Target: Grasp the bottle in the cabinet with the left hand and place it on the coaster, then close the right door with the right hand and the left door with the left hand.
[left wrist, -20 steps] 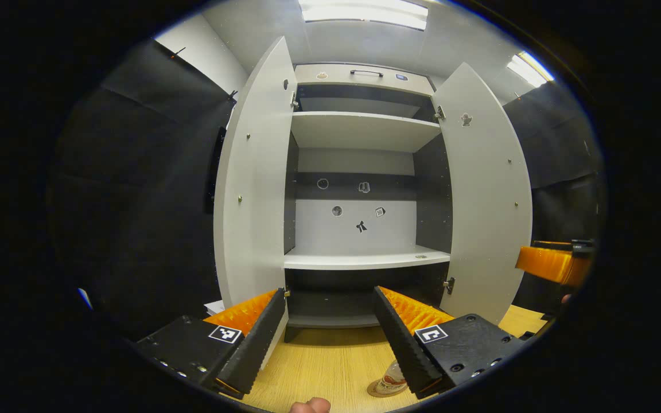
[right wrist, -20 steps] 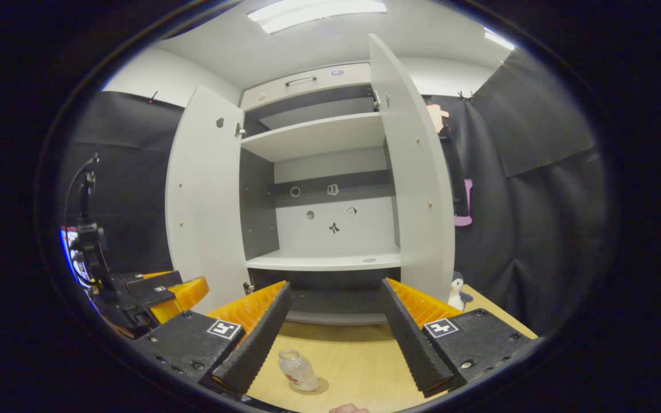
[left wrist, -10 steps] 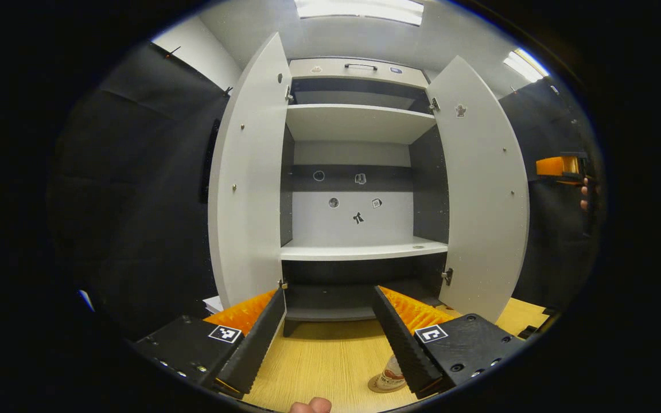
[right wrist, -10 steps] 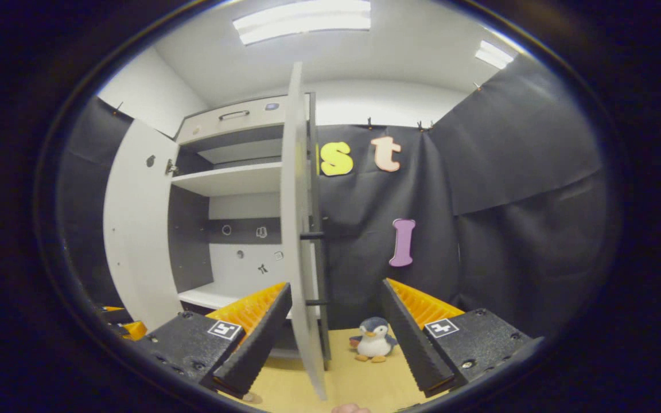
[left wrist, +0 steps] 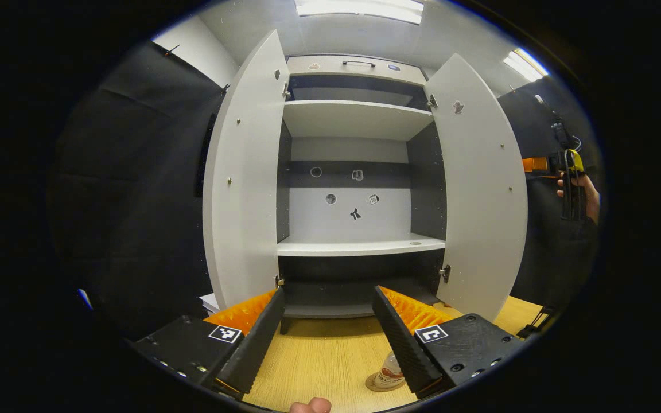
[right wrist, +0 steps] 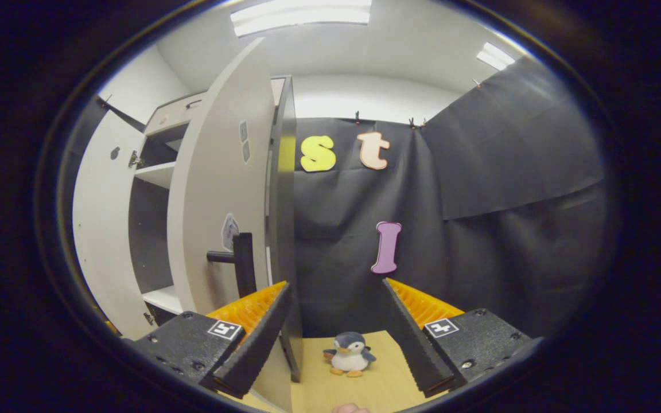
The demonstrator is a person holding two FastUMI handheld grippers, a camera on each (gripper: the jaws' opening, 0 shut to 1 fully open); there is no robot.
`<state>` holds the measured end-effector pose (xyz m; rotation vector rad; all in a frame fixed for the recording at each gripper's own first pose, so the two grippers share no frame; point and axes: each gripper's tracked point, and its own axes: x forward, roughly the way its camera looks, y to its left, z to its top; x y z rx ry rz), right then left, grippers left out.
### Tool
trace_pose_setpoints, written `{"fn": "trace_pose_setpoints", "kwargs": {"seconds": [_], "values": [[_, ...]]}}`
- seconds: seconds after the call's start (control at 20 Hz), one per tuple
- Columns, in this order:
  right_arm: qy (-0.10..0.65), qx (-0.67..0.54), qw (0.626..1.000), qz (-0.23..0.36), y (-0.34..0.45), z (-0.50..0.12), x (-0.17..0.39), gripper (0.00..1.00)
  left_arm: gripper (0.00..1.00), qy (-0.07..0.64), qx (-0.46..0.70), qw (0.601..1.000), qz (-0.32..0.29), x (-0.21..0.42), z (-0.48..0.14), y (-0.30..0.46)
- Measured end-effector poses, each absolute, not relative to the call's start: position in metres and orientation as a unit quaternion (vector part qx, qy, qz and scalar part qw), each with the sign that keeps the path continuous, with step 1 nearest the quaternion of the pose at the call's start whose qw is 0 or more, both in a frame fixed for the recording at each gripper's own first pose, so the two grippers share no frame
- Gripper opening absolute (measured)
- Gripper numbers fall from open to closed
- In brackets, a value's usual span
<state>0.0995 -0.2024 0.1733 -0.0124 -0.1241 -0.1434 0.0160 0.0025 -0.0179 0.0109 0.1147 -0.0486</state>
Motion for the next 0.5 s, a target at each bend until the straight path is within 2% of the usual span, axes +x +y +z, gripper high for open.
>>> {"fn": "trace_pose_setpoints", "kwargs": {"seconds": [0.05,0.1,0.15,0.2,0.5], "values": [[-0.065,-0.005,0.996,-0.068,-0.202,0.174,0.101,0.98,0.94,0.059,0.007,0.998,-0.023,0.016,-0.019,0.003],[-0.066,-0.005,0.996,-0.066,-0.201,0.174,0.1,0.97,0.94,0.06,0.007,0.998,-0.022,0.017,-0.02,0.003],[-0.068,-0.004,0.996,-0.062,-0.198,0.174,0.1,0.92,0.9,0.06,0.007,0.998,-0.023,0.018,-0.02,0.003],[-0.065,-0.005,0.996,-0.06,-0.194,0.173,0.101,0.97,0.94,0.059,0.006,0.998,-0.024,0.018,-0.02,0.001],[-0.053,-0.017,0.998,0.004,-0.131,0.167,0.102,0.97,0.94,0.061,0.006,0.998,-0.026,0.017,-0.022,0.0]]}}
